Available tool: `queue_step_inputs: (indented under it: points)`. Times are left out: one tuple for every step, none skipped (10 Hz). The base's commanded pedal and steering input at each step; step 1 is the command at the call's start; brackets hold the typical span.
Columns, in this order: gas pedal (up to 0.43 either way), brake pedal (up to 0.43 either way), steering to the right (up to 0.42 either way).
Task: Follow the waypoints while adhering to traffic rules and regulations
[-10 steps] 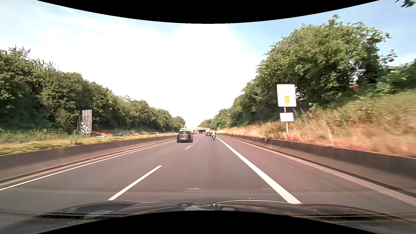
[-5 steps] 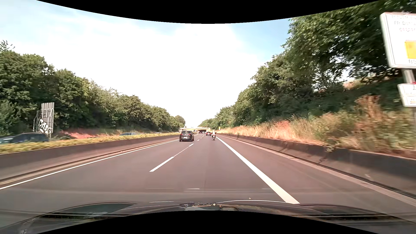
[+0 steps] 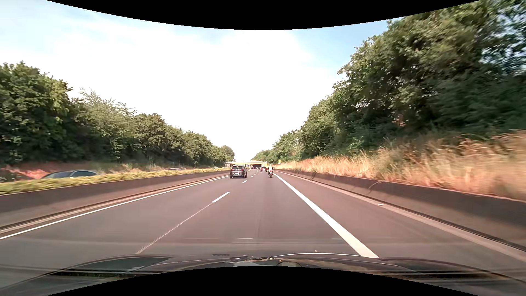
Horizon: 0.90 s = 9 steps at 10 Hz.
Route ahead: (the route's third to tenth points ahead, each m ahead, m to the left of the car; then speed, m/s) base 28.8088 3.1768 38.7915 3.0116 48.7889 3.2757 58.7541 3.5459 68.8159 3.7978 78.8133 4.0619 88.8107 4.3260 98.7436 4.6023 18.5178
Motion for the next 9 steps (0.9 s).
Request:
queue_step_inputs:
  points:
    - [0.028,0.0,-0.006]
    - [0.028,0.0,-0.005]
    - [0.028,0.0,-0.006]
    - [0.028,0.0,-0.006]
    - [0.028,0.0,-0.005]
    - [0.028,0.0,-0.006]
    - [0.028,0.0,-0.006]
    - [0.028,0.0,-0.005]
    - [0.028,0.0,-0.005]
